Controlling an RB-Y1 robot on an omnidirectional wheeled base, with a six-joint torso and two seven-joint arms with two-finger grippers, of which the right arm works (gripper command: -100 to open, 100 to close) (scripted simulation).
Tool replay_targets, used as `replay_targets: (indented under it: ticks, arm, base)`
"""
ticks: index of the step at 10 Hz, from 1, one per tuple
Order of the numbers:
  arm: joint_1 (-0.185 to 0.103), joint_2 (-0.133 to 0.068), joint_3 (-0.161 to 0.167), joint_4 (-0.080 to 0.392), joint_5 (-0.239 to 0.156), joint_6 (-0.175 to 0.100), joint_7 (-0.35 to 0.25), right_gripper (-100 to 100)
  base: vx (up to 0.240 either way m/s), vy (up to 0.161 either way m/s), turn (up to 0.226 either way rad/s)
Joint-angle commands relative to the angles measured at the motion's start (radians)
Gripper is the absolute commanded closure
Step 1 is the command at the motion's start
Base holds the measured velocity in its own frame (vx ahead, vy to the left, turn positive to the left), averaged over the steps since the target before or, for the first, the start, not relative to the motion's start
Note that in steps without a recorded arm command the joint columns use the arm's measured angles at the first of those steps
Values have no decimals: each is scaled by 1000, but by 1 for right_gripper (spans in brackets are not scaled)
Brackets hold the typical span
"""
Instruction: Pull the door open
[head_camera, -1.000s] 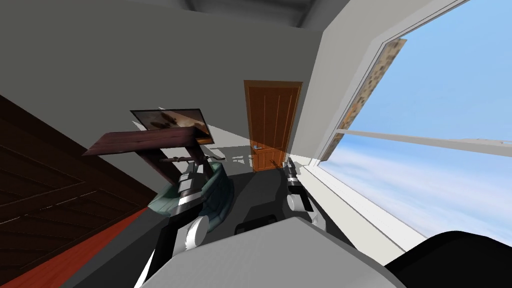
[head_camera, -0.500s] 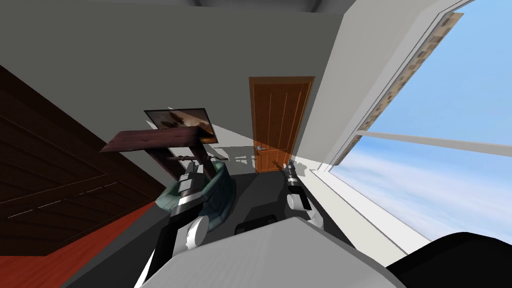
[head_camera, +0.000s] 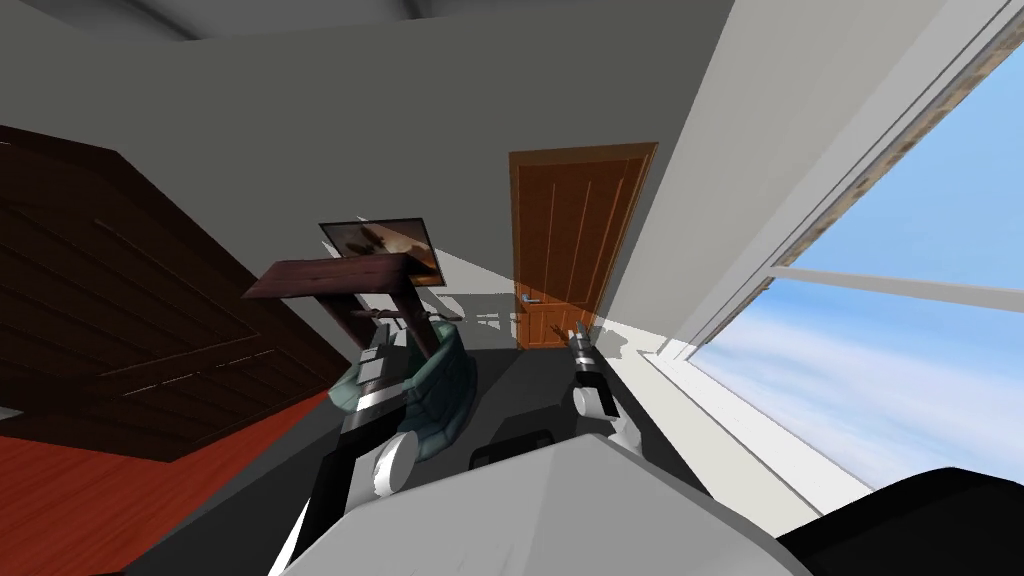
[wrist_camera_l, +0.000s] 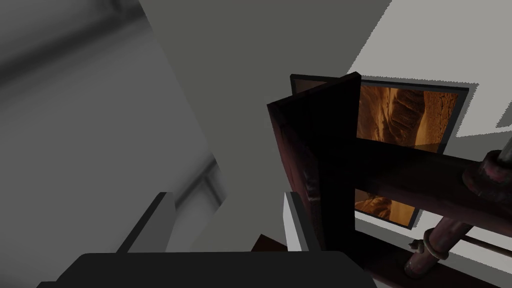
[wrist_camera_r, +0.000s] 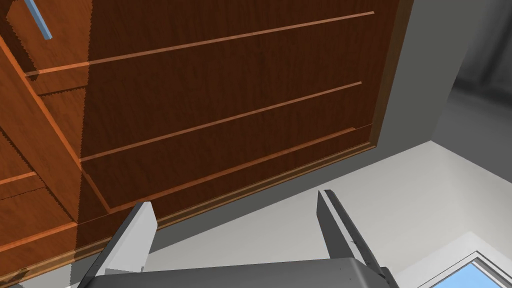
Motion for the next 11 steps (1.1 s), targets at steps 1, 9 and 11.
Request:
replay_targets:
  ticks: [1,9,11]
  arm:
    - [-24,-2,-12,50,-12,-15,16,-100]
    - [-112,-4,-55,260,-60,-75,79,-100]
    - [-136,-2,-67,318,-73,-92,97,-100]
  base:
    - [89,-31,162]
    - [83,-34,137]
    - [80,-53,163]
